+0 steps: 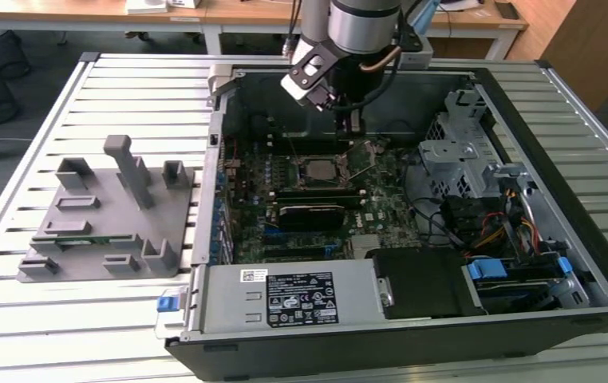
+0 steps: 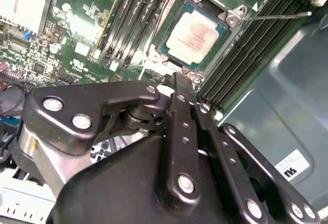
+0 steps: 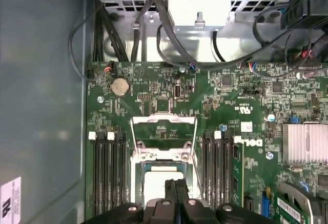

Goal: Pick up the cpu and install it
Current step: 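Close the cpu cover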

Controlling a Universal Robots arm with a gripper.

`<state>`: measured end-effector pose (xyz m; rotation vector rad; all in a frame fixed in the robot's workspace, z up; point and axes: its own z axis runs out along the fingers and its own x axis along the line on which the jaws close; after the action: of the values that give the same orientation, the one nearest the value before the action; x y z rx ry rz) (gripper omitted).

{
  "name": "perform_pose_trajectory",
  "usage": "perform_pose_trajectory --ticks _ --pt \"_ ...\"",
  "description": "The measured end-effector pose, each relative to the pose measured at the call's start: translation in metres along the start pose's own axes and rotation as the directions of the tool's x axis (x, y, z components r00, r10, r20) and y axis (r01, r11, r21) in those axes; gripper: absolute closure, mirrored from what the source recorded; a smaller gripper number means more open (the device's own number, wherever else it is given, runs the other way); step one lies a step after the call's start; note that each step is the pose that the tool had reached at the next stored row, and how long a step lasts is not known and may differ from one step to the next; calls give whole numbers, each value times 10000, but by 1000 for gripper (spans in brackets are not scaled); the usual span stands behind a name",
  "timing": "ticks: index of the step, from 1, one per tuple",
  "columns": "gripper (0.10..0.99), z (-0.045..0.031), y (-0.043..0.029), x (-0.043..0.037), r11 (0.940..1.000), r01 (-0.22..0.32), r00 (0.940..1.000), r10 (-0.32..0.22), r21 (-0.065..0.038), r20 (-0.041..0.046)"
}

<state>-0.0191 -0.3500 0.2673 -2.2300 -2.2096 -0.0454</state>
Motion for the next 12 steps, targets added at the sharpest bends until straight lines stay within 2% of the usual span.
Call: perform_pose_trajectory --ticks 7,12 --pt "980 -1 91 1 10000 33 10000 -33 -2 -15" --pt "980 0 103 1 10000 59 10000 -59 1 -12"
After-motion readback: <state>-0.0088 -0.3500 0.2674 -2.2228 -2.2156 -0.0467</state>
